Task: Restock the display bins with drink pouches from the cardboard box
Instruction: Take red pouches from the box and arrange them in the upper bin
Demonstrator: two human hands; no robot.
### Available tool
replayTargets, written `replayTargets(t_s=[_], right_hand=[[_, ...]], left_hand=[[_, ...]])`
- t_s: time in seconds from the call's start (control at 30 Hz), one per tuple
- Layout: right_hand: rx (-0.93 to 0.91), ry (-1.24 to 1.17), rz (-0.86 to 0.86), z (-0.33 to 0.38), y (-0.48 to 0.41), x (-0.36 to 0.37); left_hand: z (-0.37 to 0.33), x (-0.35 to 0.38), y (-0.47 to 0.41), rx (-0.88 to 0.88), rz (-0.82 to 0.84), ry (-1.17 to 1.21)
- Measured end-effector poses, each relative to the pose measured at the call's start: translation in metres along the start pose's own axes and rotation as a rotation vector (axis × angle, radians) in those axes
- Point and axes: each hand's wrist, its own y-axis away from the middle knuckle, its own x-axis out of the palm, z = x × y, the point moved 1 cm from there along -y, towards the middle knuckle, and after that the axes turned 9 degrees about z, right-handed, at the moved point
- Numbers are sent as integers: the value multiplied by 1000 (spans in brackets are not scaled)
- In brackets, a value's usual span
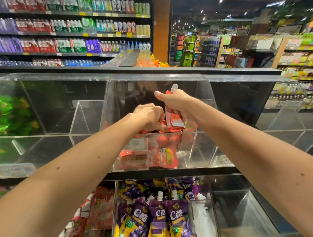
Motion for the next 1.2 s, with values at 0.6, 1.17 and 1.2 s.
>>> replayTargets(t_s=[0.6, 1.17, 1.2], right_hand=[[-28, 170, 121, 25, 16, -5], [-285, 1205, 79, 2, 23, 0], [-284, 1222, 76, 0, 20, 3]], left_hand=[[23, -18, 56, -80, 50, 1141], [-21, -2, 2, 5, -43, 602], [-19, -2, 2, -3, -38, 586]])
